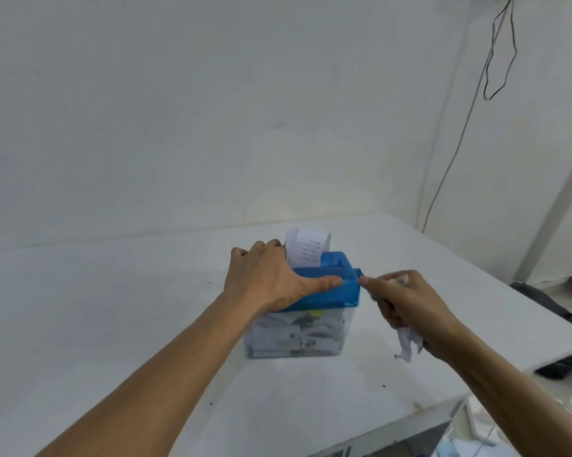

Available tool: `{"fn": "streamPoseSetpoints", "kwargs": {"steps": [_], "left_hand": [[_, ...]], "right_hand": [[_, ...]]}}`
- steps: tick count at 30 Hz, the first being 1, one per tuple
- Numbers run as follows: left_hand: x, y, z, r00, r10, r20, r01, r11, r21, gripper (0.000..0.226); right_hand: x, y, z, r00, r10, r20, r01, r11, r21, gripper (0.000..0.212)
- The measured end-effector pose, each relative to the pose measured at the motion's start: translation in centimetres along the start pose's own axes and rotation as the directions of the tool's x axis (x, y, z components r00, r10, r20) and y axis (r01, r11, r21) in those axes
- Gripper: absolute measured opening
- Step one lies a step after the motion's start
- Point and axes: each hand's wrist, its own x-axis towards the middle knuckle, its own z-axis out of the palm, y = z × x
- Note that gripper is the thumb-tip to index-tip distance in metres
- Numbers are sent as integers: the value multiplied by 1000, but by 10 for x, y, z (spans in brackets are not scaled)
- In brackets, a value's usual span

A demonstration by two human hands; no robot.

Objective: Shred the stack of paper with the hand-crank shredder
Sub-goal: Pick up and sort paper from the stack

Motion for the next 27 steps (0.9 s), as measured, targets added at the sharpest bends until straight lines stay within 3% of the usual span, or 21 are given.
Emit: {"fn": "streamPoseSetpoints", "kwargs": {"steps": [5,11,16,21,24,27], "left_hand": [[1,-1,6,1000,8,-25,-8,1000,0,104],[0,-1,7,999,27,-29,-27,1000,-4,106],[-1,3,5,1000,23,-21,-23,1000,6,101],[3,-2,4,1000,-1,15,2,998,-63,105],[5,-7,1,997,11,80,1,990,-142,103],[3,-8,-1,995,34,93,-23,993,-118,92]], "right_hand": [[37,-12,4,991,33,-130,-26,998,57,45],[96,-10,3,975,198,-100,-183,972,148,42],[127,16,12,935,345,-83,-334,934,125,40],[134,18,18,927,358,-113,-339,927,158,41],[130,26,20,914,391,-111,-380,919,106,31],[116,54,27,827,562,12,-562,827,-24,27]]}}
